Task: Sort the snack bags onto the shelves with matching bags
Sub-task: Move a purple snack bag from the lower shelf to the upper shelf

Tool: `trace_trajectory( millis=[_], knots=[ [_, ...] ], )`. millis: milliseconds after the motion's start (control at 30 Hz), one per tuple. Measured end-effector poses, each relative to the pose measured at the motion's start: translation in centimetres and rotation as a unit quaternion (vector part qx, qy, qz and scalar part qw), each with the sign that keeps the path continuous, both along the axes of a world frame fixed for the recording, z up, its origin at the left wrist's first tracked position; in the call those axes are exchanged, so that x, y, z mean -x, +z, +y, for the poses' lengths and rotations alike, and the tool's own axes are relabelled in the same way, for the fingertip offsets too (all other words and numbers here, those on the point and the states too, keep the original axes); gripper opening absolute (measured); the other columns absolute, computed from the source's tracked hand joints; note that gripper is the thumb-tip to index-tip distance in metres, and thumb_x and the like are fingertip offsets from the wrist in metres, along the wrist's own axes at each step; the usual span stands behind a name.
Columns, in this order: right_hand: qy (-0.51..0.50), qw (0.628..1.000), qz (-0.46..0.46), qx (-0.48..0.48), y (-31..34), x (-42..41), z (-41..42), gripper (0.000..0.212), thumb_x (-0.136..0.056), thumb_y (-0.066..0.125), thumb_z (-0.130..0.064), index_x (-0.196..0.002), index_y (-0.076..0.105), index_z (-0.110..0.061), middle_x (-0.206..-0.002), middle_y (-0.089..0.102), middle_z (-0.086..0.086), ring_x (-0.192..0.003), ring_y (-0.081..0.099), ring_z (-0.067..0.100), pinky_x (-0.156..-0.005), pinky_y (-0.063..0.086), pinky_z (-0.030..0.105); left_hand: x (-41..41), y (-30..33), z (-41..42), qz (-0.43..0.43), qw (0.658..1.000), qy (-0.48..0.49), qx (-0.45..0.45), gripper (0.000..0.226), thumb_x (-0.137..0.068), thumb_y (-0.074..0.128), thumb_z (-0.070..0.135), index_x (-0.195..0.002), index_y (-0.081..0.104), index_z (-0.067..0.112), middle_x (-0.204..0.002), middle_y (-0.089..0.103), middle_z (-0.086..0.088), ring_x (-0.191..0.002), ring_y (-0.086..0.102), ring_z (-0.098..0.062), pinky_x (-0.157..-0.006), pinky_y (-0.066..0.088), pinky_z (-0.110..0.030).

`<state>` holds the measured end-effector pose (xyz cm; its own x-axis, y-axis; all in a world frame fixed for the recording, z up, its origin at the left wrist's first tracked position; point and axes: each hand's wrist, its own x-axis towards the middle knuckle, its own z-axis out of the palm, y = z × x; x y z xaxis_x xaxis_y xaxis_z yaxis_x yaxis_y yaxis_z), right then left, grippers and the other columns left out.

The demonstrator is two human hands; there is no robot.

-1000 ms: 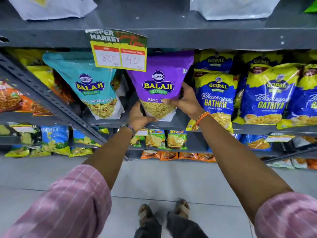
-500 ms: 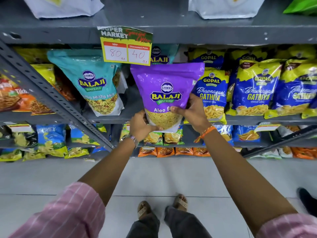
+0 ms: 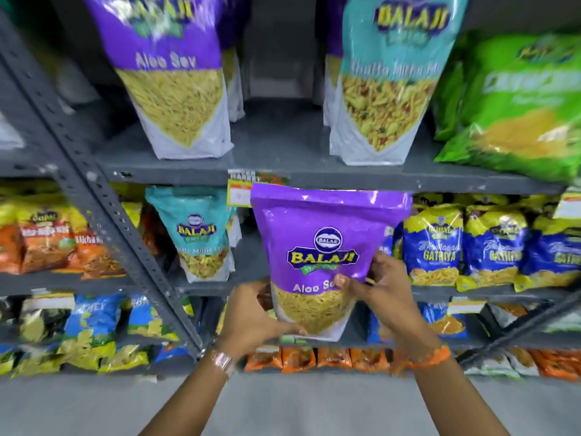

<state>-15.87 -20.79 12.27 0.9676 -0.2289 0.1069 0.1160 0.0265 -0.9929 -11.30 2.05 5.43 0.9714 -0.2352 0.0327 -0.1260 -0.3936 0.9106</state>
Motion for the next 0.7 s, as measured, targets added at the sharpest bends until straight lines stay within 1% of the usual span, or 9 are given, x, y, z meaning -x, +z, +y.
trace_trajectory(
  millis=[67, 133, 200, 300, 367, 433, 533, 600, 700],
  knots=[
    [0.013, 0.999, -0.034, -0.006, 3.7, -0.1, 0.4, 0.041, -0.055, 0.09, -0.007, -0.091, 0.073, -0.015, -0.087, 0.081, -0.003, -0.079, 0.074, 0.009, -0.07, 0.059, 0.024, 0.0, 3.6, 0.7, -0.03, 1.0, -0.003, 0.005, 0.058, -0.033, 0.106, 0.037, -0.082, 0.08, 0.021, -0.081, 0.084, 0.012, -0.081, 0.08, -0.005, -0.073, 0.066, -0.04],
    [0.026, 0.997, -0.076, -0.001, 7.4, -0.7, 0.9, 0.04, -0.056, 0.087, -0.007, -0.093, 0.073, -0.014, -0.088, 0.081, -0.002, -0.079, 0.073, 0.01, -0.071, 0.059, 0.024, -0.5, 7.2, 1.3, -0.073, 0.997, 0.002, 0.013, 0.065, -0.034, 0.106, 0.048, -0.084, 0.079, 0.017, -0.081, 0.084, 0.006, -0.086, 0.081, -0.013, -0.069, 0.065, -0.043],
    [0.033, 0.993, -0.117, -0.005, 10.8, -1.5, 1.3, 0.043, -0.055, 0.088, -0.004, -0.094, 0.074, -0.016, -0.088, 0.081, 0.0, -0.078, 0.073, 0.012, -0.071, 0.059, 0.025, -1.1, 10.8, 1.6, -0.11, 0.994, 0.006, 0.023, 0.07, -0.035, 0.105, 0.053, -0.089, 0.079, 0.017, -0.087, 0.084, 0.005, -0.092, 0.081, -0.016, -0.073, 0.066, -0.041],
    [0.04, 0.986, -0.163, -0.021, 15.4, -3.1, 1.9, 0.044, -0.056, 0.084, -0.005, -0.097, 0.072, -0.016, -0.087, 0.081, 0.001, -0.077, 0.074, 0.013, -0.07, 0.06, 0.026, -2.5, 15.5, 1.8, -0.143, 0.989, 0.005, 0.045, 0.056, -0.038, 0.107, 0.028, -0.087, 0.079, 0.024, -0.086, 0.083, 0.02, -0.082, 0.078, 0.004, -0.074, 0.063, -0.018],
    [0.042, 0.98, -0.191, -0.024, 18.1, -4.5, 2.3, 0.041, -0.061, 0.081, 0.001, -0.097, 0.071, -0.015, -0.083, 0.08, -0.001, -0.075, 0.074, 0.011, -0.068, 0.059, 0.024, -3.8, 18.2, 1.9, -0.163, 0.985, 0.004, 0.053, 0.056, -0.042, 0.106, 0.021, -0.091, 0.079, 0.023, -0.089, 0.083, 0.021, -0.083, 0.078, 0.004, -0.075, 0.061, -0.016],
    [0.035, 0.977, -0.208, -0.027, 20.4, -6.2, 2.6, 0.039, -0.067, 0.079, 0.008, -0.098, 0.07, -0.014, -0.081, 0.08, -0.001, -0.074, 0.073, 0.011, -0.068, 0.06, 0.024, -5.5, 20.4, 2.0, -0.177, 0.982, 0.006, 0.063, 0.059, -0.04, 0.107, 0.028, -0.091, 0.079, 0.023, -0.088, 0.083, 0.018, -0.083, 0.078, 0.001, -0.077, 0.064, -0.022],
    [0.014, 0.976, -0.217, -0.026, 22.7, -9.0, 3.0, 0.036, -0.071, 0.077, 0.01, -0.099, 0.069, -0.011, -0.076, 0.079, -0.003, -0.07, 0.073, 0.009, -0.069, 0.061, 0.024, -8.0, 22.9, 1.6, -0.177, 0.98, 0.024, 0.084, 0.067, -0.029, 0.1, 0.045, -0.087, 0.078, 0.02, -0.086, 0.084, 0.013, -0.082, 0.079, -0.006, -0.082, 0.067, -0.035],
    [0.004, 0.975, -0.22, -0.02, 23.4, -10.8, 3.3, 0.034, -0.073, 0.077, 0.01, -0.099, 0.068, -0.009, -0.073, 0.079, -0.005, -0.068, 0.073, 0.008, -0.07, 0.061, 0.024, -9.6, 23.6, 1.3, -0.176, 0.98, 0.035, 0.084, 0.071, -0.03, 0.097, 0.047, -0.091, 0.077, 0.016, -0.089, 0.085, 0.006, -0.086, 0.079, -0.012, -0.088, 0.066, -0.044],
    [-0.01, 0.977, -0.215, 0.003, 23.8, -12.9, 3.5, 0.034, -0.074, 0.076, 0.011, -0.104, 0.066, -0.003, -0.073, 0.078, -0.006, -0.069, 0.073, 0.007, -0.07, 0.061, 0.023, -11.7, 23.6, 1.1, -0.191, 0.977, 0.045, 0.082, 0.094, -0.026, 0.096, 0.065, -0.097, 0.075, 0.007, -0.095, 0.084, -0.007, -0.098, 0.08, -0.03, -0.088, 0.063, -0.056]
  ],
)
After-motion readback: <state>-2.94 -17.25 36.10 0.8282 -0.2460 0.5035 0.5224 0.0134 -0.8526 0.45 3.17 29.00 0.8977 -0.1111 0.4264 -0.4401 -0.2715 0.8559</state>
